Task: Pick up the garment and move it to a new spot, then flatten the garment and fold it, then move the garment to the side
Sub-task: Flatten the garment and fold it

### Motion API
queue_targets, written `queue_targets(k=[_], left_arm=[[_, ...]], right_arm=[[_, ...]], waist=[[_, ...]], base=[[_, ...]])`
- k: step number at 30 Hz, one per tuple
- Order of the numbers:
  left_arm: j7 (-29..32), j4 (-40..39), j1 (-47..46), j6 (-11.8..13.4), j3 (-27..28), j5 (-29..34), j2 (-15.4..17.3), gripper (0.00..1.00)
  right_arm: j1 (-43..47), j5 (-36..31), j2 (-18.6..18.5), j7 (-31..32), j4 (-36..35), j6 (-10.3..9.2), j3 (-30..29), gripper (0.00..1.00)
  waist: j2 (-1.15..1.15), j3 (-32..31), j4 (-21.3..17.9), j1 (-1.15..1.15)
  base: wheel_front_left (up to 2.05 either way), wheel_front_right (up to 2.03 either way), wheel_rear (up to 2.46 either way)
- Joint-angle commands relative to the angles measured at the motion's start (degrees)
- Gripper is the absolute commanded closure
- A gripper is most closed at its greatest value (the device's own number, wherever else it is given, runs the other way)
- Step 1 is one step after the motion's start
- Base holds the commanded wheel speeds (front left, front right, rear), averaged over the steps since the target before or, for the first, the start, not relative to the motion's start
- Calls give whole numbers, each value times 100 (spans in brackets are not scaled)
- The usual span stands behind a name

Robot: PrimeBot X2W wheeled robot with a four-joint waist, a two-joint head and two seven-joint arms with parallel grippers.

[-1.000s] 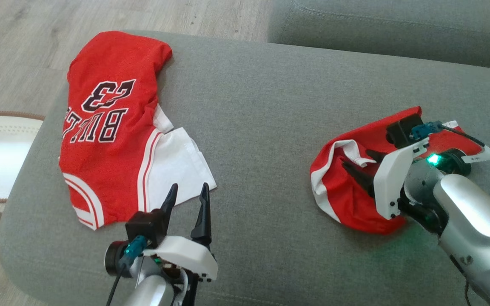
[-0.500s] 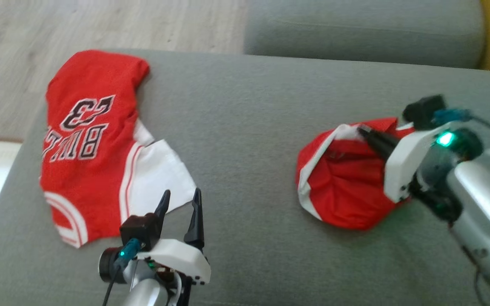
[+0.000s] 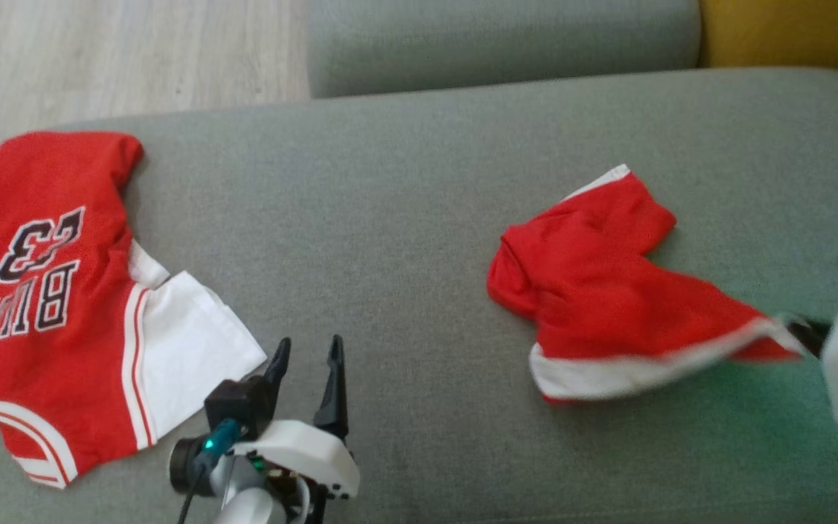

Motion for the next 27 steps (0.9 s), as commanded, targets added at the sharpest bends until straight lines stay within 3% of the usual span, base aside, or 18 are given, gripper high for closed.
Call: queue_targets(k=[1, 8, 9, 10, 18, 22, 26, 27], left_arm=[[-70, -177, -351, -8, 134, 1, -13, 0], [-70, -90, -506, 9, 86, 8, -13, 0], [-70, -80, -508, 8, 89, 5, -13, 0], [-70, -70, -508, 7, 90, -1, -13, 0], [-70, 5, -499, -68, 170, 21, 5, 0], [-70, 22, -443, -113, 240, 32, 61, 0], [-16, -22, -493, -334, 207, -57, 117, 0], [-16, -22, -493, -334, 207, -57, 117, 0]], right_arm=[[23, -135, -291, 149, -22, -4, -224, 100], [393, -883, -138, 448, 426, -4, -962, 100], [391, -998, -55, 413, 434, -4, -1080, 77], [380, -1108, 46, 345, 449, -4, -1210, 0], [518, -1240, 890, -202, -166, -4, -2003, 0], [687, -1498, 1371, -805, -963, -4, -2563, 0], [933, -1768, 2141, -1716, -1566, -4, -3003, 0], [933, -1768, 2141, -1716, -1566, -4, -3003, 0]], waist=[[0, 115, -30, 0], [0, 251, 136, 0], [0, 250, 144, 0], [0, 246, 149, 0], [0, -6, 20, 0], [0, -141, -148, 0], [0, -164, -339, 0], [0, -164, -339, 0]], base=[[0, 0, 0], [0, 0, 0], [0, 0, 0], [0, 0, 0], [0, 0, 0], [0, 0, 0], [0, 0, 0], [0, 0, 0]])
